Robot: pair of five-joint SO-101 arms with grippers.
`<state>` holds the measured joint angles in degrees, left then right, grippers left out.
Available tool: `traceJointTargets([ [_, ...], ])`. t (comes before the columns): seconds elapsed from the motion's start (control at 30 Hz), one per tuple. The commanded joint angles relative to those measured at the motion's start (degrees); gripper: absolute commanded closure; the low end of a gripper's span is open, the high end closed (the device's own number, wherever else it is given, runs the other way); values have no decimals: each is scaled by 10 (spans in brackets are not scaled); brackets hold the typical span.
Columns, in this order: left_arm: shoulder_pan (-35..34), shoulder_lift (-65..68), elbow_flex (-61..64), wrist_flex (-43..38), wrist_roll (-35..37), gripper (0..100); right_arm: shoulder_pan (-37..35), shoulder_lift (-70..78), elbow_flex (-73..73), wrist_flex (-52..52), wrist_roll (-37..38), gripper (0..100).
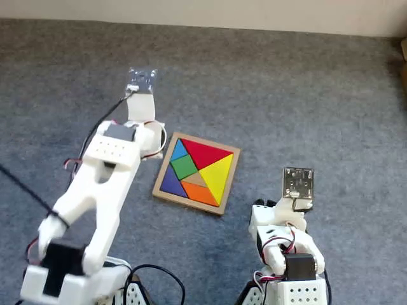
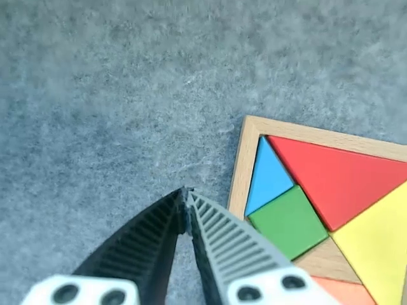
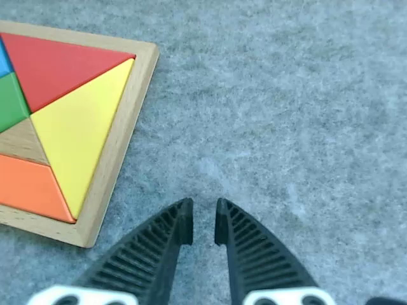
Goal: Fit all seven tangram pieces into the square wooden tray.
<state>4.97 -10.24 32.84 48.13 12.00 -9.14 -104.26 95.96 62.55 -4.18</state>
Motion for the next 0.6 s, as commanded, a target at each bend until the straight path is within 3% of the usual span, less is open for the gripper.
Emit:
traceJointTargets([
  [0.0,-7,-102,49,-40,3,995,8,-10,80,-4,5,925],
  [0.3,-7,-182,99,-41,4,995,8,-10,80,-4,5,925],
  [0.57,-6,-244,163,-97,2,995,8,-10,80,-4,5,925],
])
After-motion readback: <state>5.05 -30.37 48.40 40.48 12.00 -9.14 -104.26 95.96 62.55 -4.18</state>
